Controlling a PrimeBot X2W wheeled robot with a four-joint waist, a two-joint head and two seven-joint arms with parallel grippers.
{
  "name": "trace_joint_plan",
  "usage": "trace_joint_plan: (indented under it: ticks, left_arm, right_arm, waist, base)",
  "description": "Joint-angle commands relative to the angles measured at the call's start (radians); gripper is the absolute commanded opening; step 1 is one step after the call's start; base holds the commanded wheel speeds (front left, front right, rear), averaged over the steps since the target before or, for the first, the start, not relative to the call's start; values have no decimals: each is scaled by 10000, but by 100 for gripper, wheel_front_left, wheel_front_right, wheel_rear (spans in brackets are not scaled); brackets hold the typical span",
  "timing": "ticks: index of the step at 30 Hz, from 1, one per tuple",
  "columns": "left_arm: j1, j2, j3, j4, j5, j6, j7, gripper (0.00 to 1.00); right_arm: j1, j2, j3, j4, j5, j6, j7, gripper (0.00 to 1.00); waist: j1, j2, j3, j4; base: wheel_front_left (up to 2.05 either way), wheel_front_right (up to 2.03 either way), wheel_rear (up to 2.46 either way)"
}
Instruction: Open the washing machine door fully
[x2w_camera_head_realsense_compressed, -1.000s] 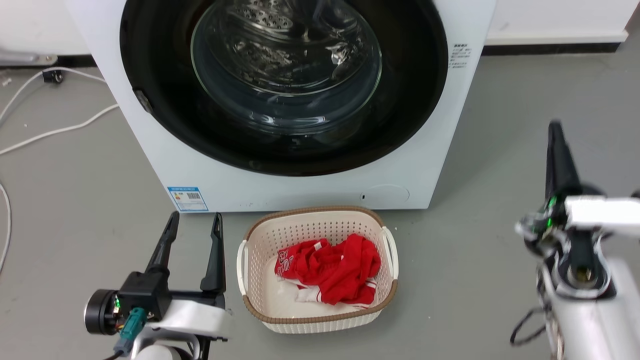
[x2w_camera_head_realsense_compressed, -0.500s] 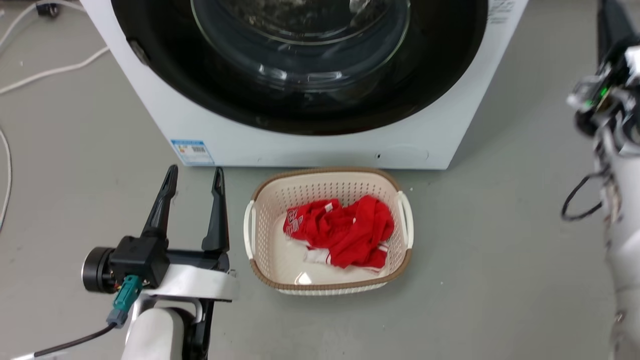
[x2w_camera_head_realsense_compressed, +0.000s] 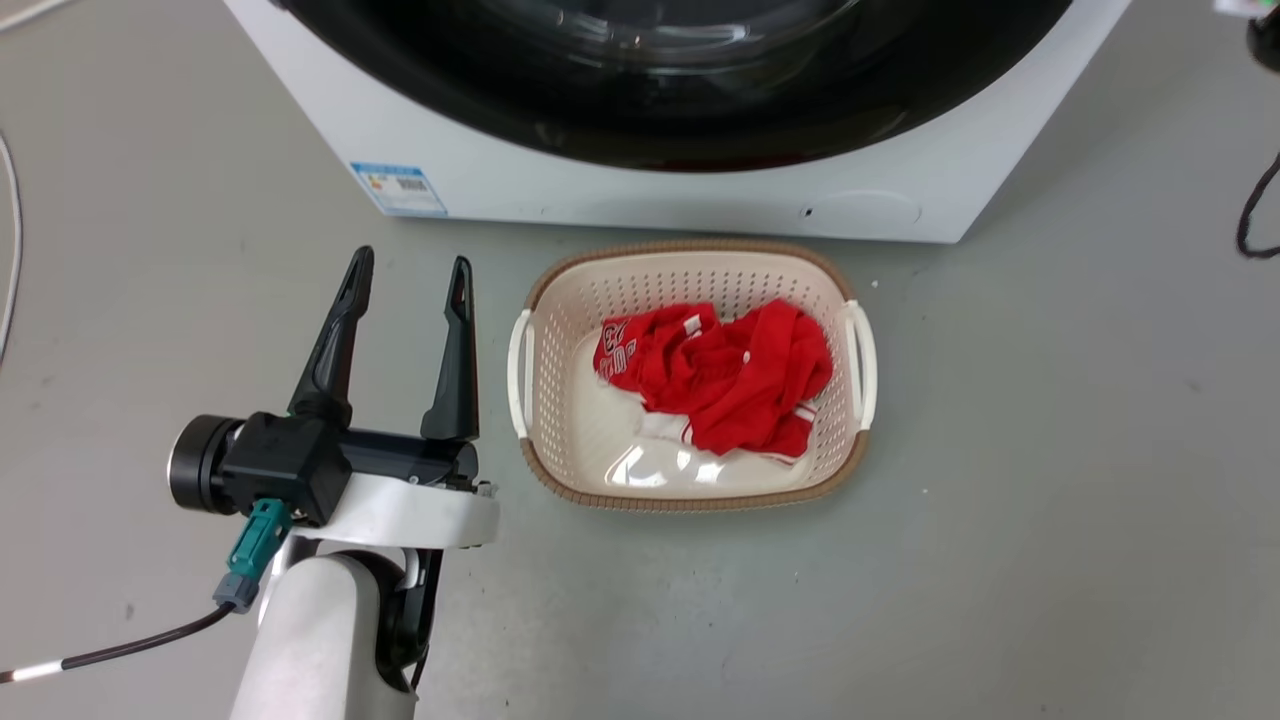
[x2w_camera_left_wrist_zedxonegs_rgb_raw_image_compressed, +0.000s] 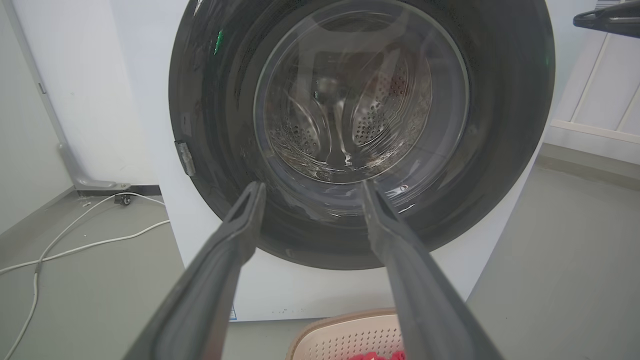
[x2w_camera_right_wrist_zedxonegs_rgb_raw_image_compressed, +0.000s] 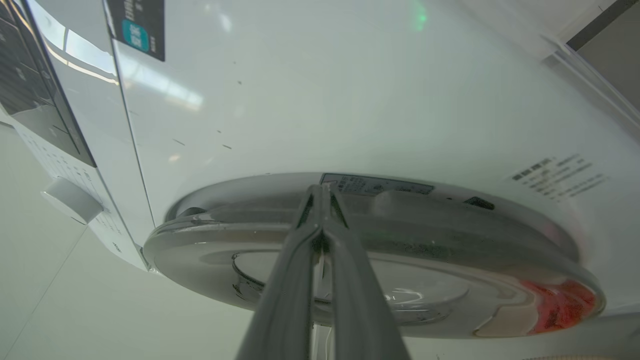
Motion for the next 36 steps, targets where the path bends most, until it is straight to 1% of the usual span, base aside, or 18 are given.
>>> trace_joint_plan:
  ticks: [1,6,11,14,19,27,31,32,33,34,35,36]
  left_arm:
    - [-167,-17,-41,-60,-9,-40,-26,100]
    - [-373,-19,-127,-149,-85,64,-26,100]
    - [-568,-17,-77,-207,-30,71,-26,100]
    - [-651,-16,-93,-174,-12,52,-26,100]
    - [-713,-16,-169,-103,-77,96,-26,100]
    - [-617,-15,-203,5,-127,185,-26,100]
    - [-462,-15,-171,119,-108,181,-26,100]
    - [-462,-15,-171,119,-108,181,-26,100]
    - [-370,-15,-142,194,-66,162,-26,100]
    - [-370,-15,-142,194,-66,162,-26,100]
    - [-260,-15,-141,264,-13,127,-26,100]
    - [-260,-15,-141,264,-13,127,-26,100]
  right_arm:
    - [-367,-56,86,302,-142,0,205,0]
    - [-1096,-93,364,1071,-519,0,745,0]
    - [-1710,-44,385,1687,-760,0,677,0]
    - [-1987,61,371,2062,-777,-6,874,0]
    - [-2180,251,413,2317,-695,2,1611,0]
    - [-1835,191,539,2124,-556,2,3005,0]
    - [-1307,248,675,1692,-428,2,3980,0]
    - [-1307,248,675,1692,-428,2,3980,0]
    - [-939,268,751,1355,-350,0,4423,0]
    - [-939,268,751,1355,-350,0,4423,0]
    - [-507,367,708,968,-118,2,4905,0]
    - [-507,367,708,968,-118,2,4905,0]
  waist:
    - [-2,-1,310,154]
    - [-2,-1,704,256]
    - [-2,-1,1035,272]
    - [-2,-1,1118,296]
    - [-2,-1,1155,320]
    - [-2,-1,921,242]
    - [-2,-1,613,145]
    - [-2,-1,613,145]
    - [-2,-1,392,73]
    - [-2,-1,392,73]
    - [-2,-1,129,1]
    - [-2,-1,129,1]
  base:
    - [0,0,0]
    - [0,0,0]
    - [0,0,0]
    - [0,0,0]
    - [0,0,0]
    - [0,0,0]
    - [0,0,0]
    - [0,0,0]
    - [0,0,0]
    - [0,0,0]
    - [0,0,0]
    - [0,0,0]
